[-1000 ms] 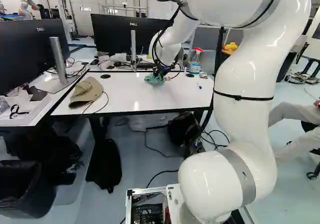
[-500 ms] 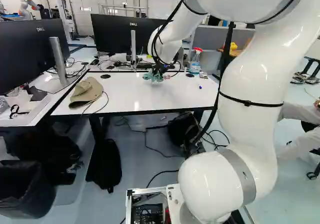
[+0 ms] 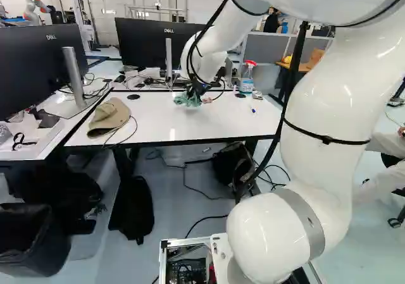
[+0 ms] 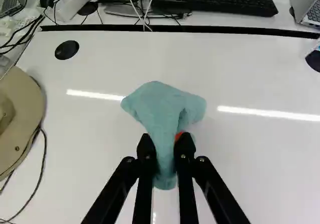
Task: Clean the table with the green towel
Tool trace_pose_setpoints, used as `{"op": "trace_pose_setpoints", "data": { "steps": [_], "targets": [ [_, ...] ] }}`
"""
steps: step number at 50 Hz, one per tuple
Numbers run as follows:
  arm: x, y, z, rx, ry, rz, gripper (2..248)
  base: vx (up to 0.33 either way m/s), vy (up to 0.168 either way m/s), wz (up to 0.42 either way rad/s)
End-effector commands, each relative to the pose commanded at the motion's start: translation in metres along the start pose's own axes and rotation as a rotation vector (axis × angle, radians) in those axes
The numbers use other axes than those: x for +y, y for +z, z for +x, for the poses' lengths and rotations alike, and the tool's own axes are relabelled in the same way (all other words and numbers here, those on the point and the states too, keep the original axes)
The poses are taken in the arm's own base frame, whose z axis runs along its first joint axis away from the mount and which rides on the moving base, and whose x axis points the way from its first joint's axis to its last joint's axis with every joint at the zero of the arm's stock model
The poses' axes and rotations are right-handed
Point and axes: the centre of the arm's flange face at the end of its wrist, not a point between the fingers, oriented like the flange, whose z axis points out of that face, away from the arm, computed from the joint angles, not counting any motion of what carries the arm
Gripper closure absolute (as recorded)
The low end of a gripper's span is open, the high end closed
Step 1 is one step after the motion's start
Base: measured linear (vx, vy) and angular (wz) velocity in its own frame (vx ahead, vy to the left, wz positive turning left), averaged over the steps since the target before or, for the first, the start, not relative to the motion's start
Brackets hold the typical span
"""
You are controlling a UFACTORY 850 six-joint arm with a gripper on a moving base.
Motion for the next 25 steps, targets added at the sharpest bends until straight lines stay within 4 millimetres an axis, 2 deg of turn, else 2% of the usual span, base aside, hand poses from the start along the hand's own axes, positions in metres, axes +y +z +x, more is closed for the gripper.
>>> {"op": "trace_pose_setpoints", "data": {
  "steps": [25],
  "targets": [
    [-0.043, -0.006, -0.010, -0.006, -0.063, 0.054, 200, 0.000, 0.000, 0.000]
  ]
}}
